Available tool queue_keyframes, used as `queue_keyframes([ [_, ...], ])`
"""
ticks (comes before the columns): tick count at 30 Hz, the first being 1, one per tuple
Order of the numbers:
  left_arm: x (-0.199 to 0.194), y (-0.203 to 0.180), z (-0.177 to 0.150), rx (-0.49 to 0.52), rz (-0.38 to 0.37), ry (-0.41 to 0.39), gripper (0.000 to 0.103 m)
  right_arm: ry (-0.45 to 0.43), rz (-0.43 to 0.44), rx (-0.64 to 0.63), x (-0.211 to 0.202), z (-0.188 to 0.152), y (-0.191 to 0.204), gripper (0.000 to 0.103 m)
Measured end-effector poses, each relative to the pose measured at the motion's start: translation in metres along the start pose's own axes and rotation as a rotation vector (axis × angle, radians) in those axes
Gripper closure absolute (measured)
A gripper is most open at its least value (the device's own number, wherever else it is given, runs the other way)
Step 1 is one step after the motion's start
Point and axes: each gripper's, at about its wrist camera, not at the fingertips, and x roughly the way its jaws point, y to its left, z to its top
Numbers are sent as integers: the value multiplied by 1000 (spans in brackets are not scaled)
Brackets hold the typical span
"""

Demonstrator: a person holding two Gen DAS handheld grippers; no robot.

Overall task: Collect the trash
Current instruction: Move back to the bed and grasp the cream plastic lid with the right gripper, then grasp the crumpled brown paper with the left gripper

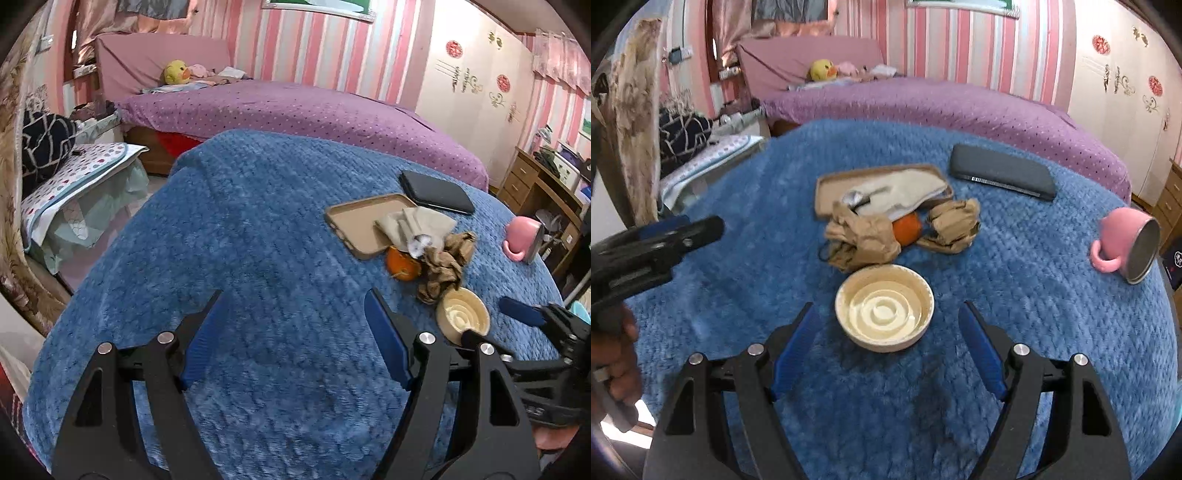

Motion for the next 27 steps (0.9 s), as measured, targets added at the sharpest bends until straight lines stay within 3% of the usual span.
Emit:
queue_keyframes([
  [5,3,-19,-2,54,-27,8,29,26,-4,-41,18,2,5,28],
  [7,5,-25,-3,60,-42,14,29,35,0,-54,22,2,6,42],
  [16,1,-60,0,87,-130,-30,29,-34,-30,2,-11,4,-32,42],
  [23,11,-100,6,138,-181,-25,29,-51,-74,67,-26,1,-80,42],
  [27,15,-104,5,140,-188,-1,29,-47,-82,93,-31,-5,-100,42],
])
